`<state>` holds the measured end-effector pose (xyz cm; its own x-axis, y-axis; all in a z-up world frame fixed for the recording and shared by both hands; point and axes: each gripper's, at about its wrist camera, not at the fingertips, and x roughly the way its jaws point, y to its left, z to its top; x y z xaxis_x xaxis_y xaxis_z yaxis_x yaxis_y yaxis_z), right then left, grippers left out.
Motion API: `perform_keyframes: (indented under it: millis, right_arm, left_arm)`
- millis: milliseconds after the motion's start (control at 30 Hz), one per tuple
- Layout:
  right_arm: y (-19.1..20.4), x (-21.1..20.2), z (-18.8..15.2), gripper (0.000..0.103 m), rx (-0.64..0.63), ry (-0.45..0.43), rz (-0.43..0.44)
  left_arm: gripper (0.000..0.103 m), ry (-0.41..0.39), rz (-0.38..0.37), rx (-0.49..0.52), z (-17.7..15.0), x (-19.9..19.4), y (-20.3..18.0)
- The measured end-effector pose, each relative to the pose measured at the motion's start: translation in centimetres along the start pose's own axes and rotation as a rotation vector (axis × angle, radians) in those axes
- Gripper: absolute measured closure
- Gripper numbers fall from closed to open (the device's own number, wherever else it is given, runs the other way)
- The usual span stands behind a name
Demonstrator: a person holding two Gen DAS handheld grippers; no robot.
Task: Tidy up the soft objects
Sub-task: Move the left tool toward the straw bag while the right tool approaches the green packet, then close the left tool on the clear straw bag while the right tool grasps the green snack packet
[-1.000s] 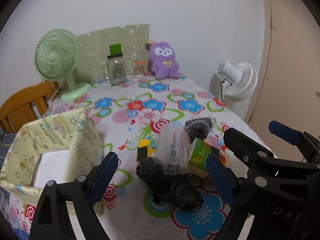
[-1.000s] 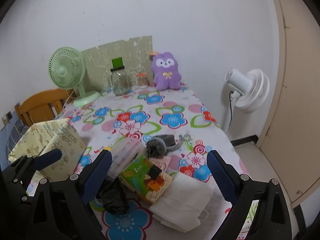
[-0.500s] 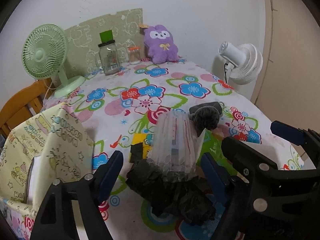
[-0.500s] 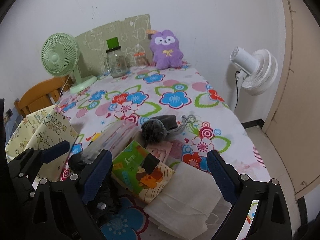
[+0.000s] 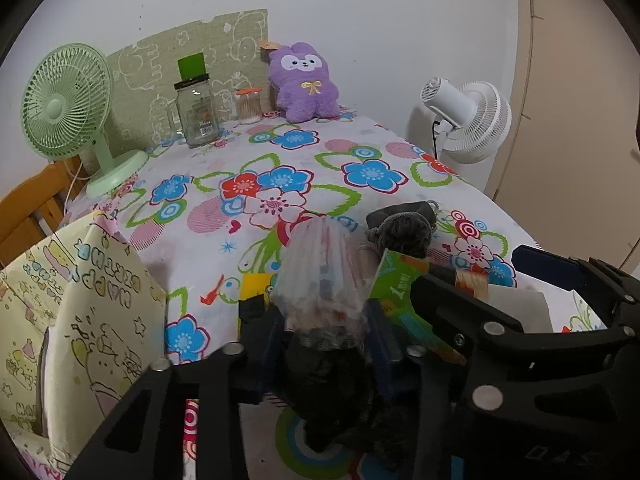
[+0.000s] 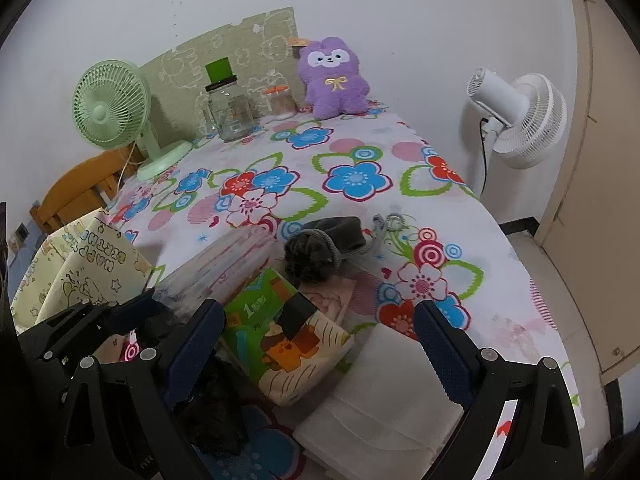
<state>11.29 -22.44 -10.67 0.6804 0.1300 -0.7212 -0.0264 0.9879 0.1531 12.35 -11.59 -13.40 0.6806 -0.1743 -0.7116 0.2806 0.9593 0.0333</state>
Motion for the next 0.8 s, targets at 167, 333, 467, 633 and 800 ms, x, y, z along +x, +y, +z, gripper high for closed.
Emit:
perform_keyframes:
  millis: [167,333,467,633,800]
  right_arm:
    - [0.1,0.5,0.3,0.006,0.001,0.011,0.002]
    - [0.4,1.6,0.4,0.006,0.015,0.044,0.017]
    - [0.4,2.6,0.3,0.013,0.036,0.094,0.040]
    - [0.4,3.6,0.0,0.024,0.082,0.145,0.086]
    - [0.7,3.6,-0.1,0.036,0.065,0.136,0.068]
  left_arm:
    - [0.073,0.004,-0.001,-0.019,-0.1,0.0,0.8]
    - [0.078,0.005,0.018,-0.011,-0.3,0.2,1.1]
    - [0.079,0.016,0.018,-0.010,-0.7,0.5,1.1]
    - [0.080,0.016,0.018,-0.011,-0.8,0.8,1.0]
    - [0.082,0.012,0.019,-0.004,-0.8,0.7,1.0]
